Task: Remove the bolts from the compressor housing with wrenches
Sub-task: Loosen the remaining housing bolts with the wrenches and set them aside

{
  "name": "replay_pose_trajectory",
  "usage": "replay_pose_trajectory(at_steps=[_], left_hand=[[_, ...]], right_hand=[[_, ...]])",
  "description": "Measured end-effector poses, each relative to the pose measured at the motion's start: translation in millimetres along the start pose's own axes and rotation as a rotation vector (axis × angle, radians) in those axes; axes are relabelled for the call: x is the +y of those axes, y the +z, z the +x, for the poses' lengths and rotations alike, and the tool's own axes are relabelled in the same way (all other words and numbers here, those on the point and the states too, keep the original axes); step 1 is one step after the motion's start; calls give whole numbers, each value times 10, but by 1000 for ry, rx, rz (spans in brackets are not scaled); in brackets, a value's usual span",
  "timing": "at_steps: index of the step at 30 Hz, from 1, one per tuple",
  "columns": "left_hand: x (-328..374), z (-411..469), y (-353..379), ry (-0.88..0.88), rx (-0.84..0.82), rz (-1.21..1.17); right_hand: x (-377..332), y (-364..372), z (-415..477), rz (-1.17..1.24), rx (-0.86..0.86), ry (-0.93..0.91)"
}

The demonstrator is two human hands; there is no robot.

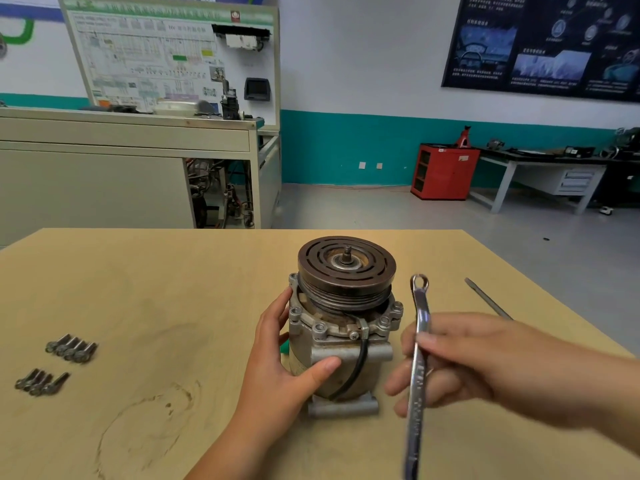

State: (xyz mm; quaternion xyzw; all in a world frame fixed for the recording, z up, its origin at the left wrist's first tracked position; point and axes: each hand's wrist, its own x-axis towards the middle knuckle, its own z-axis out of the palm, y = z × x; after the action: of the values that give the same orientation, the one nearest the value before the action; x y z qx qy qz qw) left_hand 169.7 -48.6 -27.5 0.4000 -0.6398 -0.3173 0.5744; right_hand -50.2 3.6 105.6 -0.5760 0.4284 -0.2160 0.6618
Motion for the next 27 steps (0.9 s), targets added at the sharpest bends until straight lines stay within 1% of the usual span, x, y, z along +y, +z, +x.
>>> replay_pose_trajectory(at_steps=[1, 3, 6, 11, 16, 18, 20, 23, 25, 27], left_hand=[[5, 1, 0, -3, -2, 7], [10, 3, 0, -7, -5, 13], [12, 3, 3, -11, -4, 9], [17, 3, 1, -8, -8, 13], [20, 3, 1, 4, -12, 15], [17, 4, -5, 5, -17, 16], [7, 8, -7, 3, -17, 12], [-1, 14, -6, 0, -18, 15], [-7, 15, -3, 1, -14, 17], [-13, 16, -5, 0, -13, 17]], right_hand=[[48, 129, 6, 118, 64, -8], [85, 331, 1, 293, 126, -30], [34, 447, 12, 435, 182, -42], [-11, 434, 85, 392, 233, -4], [-61, 369, 93, 264, 204, 53], [-68, 289, 73, 170, 195, 107], [-107, 131, 43, 2, 158, 187], [-288, -181, 9, -507, 65, 290], [-390, -363, 58, -816, 118, 257], [-416, -522, 147, -1019, 211, 141]])
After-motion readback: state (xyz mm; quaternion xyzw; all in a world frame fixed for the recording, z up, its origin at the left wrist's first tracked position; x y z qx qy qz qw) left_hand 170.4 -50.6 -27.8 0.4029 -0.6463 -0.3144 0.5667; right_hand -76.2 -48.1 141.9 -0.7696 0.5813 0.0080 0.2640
